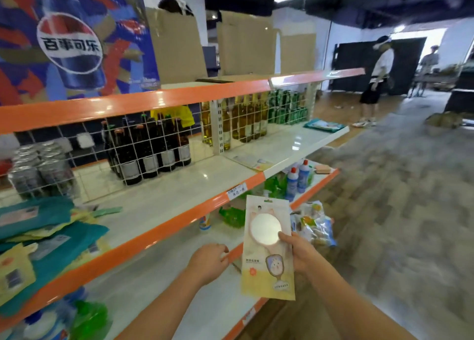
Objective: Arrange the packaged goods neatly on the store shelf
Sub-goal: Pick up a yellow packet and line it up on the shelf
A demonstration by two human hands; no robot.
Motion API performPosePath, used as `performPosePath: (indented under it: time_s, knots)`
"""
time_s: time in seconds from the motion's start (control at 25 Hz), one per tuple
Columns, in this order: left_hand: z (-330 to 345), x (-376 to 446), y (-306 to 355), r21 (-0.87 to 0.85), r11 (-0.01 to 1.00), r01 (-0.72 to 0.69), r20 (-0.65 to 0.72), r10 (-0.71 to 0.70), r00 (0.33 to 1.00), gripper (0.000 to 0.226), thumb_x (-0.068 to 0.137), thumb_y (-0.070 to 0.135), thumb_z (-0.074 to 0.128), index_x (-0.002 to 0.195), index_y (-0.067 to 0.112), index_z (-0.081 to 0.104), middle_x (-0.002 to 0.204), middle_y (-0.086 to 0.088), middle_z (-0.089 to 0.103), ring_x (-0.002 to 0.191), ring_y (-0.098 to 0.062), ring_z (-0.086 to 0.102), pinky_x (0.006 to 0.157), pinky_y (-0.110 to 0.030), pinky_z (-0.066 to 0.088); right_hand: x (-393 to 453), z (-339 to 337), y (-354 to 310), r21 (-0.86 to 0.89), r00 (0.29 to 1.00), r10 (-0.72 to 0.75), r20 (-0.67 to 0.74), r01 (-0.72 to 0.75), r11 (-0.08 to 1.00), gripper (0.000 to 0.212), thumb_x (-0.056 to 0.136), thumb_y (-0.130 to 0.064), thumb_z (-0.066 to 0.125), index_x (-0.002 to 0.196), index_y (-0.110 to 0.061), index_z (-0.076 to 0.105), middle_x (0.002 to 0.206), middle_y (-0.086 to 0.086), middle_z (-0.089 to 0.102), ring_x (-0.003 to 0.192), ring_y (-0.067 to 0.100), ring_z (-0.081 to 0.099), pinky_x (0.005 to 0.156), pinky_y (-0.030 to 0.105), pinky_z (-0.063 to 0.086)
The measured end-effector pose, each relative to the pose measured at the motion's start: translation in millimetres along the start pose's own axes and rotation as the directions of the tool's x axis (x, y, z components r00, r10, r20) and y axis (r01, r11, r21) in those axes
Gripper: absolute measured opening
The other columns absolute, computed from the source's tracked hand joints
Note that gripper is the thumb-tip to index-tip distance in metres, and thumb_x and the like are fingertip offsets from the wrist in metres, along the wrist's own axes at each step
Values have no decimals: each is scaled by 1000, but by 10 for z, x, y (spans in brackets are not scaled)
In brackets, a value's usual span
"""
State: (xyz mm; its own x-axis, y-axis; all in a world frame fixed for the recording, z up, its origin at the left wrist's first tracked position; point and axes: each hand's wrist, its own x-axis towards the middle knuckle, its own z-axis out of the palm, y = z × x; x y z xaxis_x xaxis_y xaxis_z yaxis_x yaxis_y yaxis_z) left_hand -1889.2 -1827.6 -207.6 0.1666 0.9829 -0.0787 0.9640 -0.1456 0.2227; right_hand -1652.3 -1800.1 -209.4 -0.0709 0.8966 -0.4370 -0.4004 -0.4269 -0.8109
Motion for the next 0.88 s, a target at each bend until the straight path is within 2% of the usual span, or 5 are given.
performPosePath:
  time_s: [0.2, 0.28, 0.4, 0.6, 0.88]
  knots:
    - [-135, 606, 589, 13, 998, -61, -9, 61, 998, 38, 94, 34, 44, 128, 21, 54, 131, -1, 56, 121, -20, 52, 97, -33, 45, 241, -394, -569, 51, 997, -66, -25, 68, 996, 16, 93, -7, 51, 109, -7, 56, 103, 23, 63, 90, 39, 60, 76, 52, 52]
    - [-183, 877, 844, 13, 995, -95, -16, 96, 995, 36, 92, 33, 44, 120, 17, 59, 124, -5, 60, 113, -21, 56, 92, -34, 48, 326, -552, -797, 56, 996, -79, -49, 82, 995, 22, 92, -7, 53, 113, -5, 55, 109, 25, 61, 94, 40, 58, 81, 54, 50]
    - [-220, 1260, 1217, 28, 992, -124, -22, 124, 992, 31, 90, 32, 45, 111, 16, 62, 114, -4, 64, 102, -21, 61, 84, -35, 51, 434, -825, -1064, 42, 992, -104, -72, 108, 993, 15, 92, -5, 52, 106, -5, 58, 101, 23, 63, 88, 38, 60, 84, 53, 46]
    - [-135, 1737, 1753, 99, 970, -222, -16, 225, 974, 30, 94, 33, 44, 107, 13, 60, 111, -5, 64, 100, -22, 60, 70, -29, 41, 677, -1271, -1373, 49, 988, -98, -116, 104, 993, 11, 94, -6, 50, 102, -6, 57, 100, 22, 62, 85, 37, 59, 79, 53, 47]
    - [-84, 2523, 2112, 86, 958, -274, 5, 274, 962, 28, 92, 33, 43, 104, 14, 59, 113, -10, 63, 105, -28, 58, 85, -37, 49, 1154, -1660, -1738, 59, 975, -127, -184, 139, 989, 14, 94, -4, 50, 106, -3, 56, 94, 20, 63, 80, 35, 61, 66, 43, 52]
